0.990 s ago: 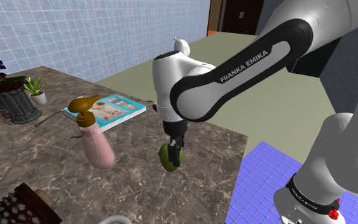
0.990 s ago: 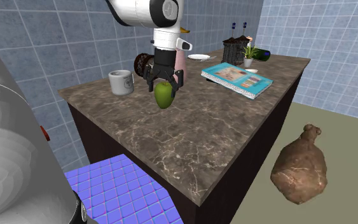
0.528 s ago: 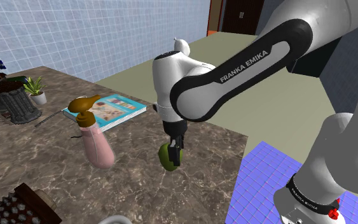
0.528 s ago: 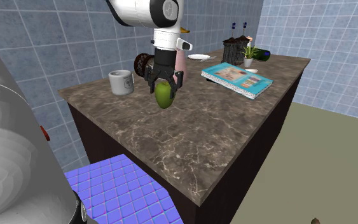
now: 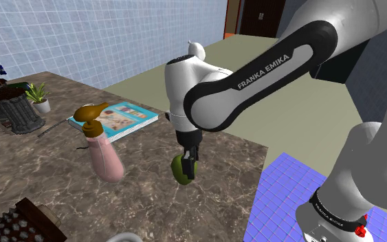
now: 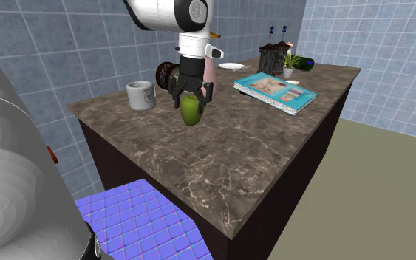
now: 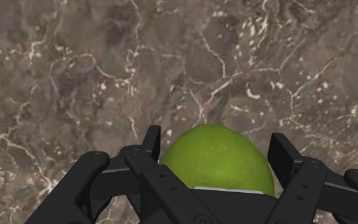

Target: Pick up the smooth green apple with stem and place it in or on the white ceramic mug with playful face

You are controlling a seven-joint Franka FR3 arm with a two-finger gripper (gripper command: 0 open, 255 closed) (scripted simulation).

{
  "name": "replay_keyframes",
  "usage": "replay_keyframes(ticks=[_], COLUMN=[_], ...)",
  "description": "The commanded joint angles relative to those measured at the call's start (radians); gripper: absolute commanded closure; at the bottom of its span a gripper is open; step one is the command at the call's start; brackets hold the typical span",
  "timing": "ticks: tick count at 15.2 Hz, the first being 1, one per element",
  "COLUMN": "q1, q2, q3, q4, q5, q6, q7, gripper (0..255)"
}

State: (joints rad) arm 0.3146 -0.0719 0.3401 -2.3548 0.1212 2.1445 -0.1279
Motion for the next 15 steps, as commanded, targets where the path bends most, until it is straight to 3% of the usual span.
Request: replay_keyframes(ticks=[1,15], q1=[0.001,-0.001], q2=[-0.001,-0.100], q3=[0.001,-0.012], q4=[-0.002,0.099], q5=[0.001,0.019], q6=[-0.001,-0.197], q7=[0.000,-0.008], gripper=[255,255])
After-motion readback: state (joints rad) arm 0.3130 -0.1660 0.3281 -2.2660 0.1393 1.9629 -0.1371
